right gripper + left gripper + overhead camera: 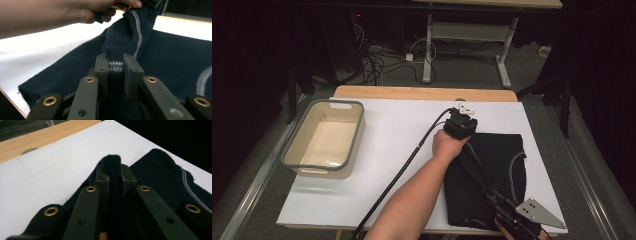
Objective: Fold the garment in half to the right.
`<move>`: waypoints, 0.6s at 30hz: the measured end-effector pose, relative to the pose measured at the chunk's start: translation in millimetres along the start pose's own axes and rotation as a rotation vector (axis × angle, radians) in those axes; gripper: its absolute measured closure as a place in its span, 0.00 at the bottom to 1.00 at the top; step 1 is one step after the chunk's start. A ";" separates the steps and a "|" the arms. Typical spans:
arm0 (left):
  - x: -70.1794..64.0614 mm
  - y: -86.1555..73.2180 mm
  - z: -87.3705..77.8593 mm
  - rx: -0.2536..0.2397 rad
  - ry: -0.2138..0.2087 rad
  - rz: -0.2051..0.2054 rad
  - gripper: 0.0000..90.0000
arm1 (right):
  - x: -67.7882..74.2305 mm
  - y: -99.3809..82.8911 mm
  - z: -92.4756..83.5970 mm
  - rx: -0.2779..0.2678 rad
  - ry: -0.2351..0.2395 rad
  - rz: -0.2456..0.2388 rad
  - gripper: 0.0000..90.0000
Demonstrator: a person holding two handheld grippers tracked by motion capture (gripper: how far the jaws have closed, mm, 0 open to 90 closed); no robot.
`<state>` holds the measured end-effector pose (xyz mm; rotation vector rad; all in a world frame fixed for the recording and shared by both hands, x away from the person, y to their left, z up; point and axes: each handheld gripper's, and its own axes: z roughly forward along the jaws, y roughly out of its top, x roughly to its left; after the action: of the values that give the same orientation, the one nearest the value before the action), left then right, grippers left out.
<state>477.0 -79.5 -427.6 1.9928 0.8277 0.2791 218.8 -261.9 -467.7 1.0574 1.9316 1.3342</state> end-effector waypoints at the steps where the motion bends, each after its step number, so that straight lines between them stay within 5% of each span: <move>1: -1.4 -0.1 2.2 0.002 -0.004 -0.001 0.88 | -1.7 -1.2 -1.6 0.003 -0.004 0.001 0.85; 6: -2.8 -5.2 11.3 0.030 -0.009 -0.014 0.83 | -5.8 -9.4 -6.4 0.027 -0.015 -0.008 0.85; 12: 3.4 -11.1 4.7 0.078 0.012 -0.029 0.47 | -6.6 -11.5 -3.9 0.035 -0.007 -0.005 0.85; 18: 7.7 -23.6 -20.2 0.063 -0.001 -0.003 0.31 | -8.8 -11.4 -0.6 0.042 0.008 -0.004 0.85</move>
<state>462.3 -52.8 -437.3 2.0501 0.8483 0.2525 219.7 -271.9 -478.1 1.0696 1.9751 1.3029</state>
